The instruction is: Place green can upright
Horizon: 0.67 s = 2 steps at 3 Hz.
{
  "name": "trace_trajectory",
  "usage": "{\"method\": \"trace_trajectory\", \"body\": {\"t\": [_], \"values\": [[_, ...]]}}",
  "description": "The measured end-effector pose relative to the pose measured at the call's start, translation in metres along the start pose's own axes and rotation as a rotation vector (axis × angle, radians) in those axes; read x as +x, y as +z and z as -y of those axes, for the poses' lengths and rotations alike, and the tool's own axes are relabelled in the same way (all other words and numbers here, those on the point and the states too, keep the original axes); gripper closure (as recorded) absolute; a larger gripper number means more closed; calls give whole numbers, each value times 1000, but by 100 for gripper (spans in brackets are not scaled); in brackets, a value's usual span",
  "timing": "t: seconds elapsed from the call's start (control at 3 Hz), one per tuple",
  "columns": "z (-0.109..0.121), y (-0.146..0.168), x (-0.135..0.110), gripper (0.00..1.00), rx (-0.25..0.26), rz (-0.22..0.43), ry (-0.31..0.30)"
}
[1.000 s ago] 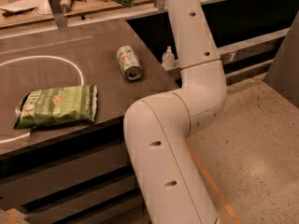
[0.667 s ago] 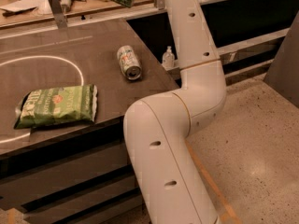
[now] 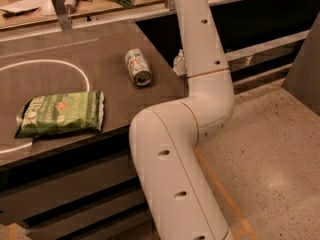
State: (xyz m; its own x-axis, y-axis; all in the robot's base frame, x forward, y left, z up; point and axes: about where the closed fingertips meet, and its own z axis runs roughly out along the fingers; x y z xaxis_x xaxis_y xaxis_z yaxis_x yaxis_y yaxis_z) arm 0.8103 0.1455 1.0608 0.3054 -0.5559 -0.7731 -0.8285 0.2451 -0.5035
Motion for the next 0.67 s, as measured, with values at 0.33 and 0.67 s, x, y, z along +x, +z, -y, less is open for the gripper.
{"method": "trace_trajectory", "body": {"t": [0.33, 0.67], "values": [[-6, 4, -7, 100, -14, 18, 9], [-12, 9, -6, 100, -26, -24, 10]]}}
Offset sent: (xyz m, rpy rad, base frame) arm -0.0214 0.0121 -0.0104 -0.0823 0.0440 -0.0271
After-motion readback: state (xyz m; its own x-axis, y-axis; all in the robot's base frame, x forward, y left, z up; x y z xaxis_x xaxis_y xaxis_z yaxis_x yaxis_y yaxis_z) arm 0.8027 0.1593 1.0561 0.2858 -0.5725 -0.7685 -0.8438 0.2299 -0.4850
